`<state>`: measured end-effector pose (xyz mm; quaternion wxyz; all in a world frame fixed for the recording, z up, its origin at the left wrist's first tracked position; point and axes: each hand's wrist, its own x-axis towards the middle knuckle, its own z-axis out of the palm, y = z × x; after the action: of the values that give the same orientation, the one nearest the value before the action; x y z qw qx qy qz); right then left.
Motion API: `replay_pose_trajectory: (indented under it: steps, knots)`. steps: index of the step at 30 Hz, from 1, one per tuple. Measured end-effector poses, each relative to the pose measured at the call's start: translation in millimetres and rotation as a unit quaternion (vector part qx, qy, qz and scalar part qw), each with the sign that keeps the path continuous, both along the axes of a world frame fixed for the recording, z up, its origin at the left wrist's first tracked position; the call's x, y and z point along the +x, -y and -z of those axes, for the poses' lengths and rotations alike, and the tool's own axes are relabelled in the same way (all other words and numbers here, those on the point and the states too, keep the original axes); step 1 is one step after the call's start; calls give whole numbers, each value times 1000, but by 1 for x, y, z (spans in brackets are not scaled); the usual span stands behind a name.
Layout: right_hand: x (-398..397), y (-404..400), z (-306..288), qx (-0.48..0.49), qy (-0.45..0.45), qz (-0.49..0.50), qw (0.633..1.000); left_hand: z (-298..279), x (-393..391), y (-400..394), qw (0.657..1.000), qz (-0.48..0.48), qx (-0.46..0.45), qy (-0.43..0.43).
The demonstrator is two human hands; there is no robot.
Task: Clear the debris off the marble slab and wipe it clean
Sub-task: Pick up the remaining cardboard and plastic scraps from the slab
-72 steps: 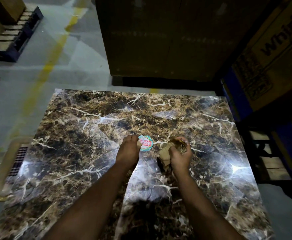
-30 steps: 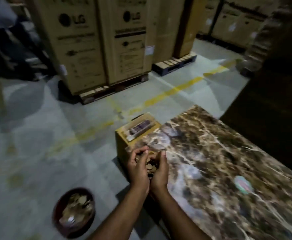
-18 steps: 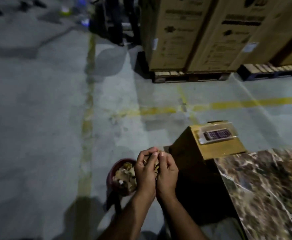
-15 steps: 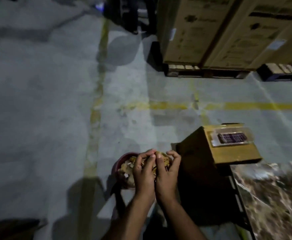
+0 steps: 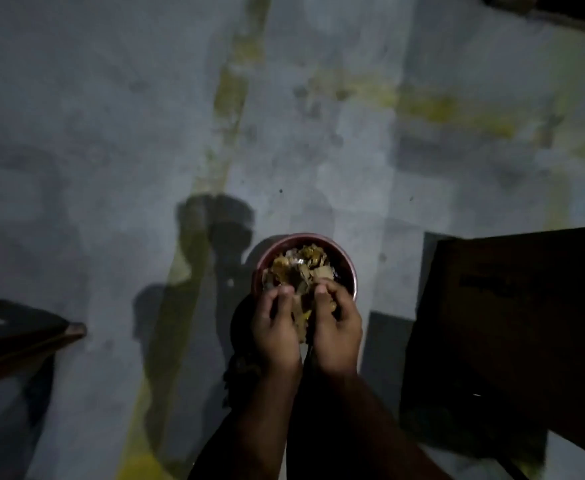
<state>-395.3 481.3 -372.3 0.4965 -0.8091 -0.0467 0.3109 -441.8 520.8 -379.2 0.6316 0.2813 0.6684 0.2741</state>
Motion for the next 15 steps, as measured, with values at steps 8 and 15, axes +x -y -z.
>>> replay_pose_trajectory:
  steps: [8,15]
  knots:
    - [50,-15,183,-62,-55,-13,996,189,21,-27,998,-51,-26,13]
    - [85,-7,219,-37,-22,-137,990,241,-10,-48,978,182,88,-42]
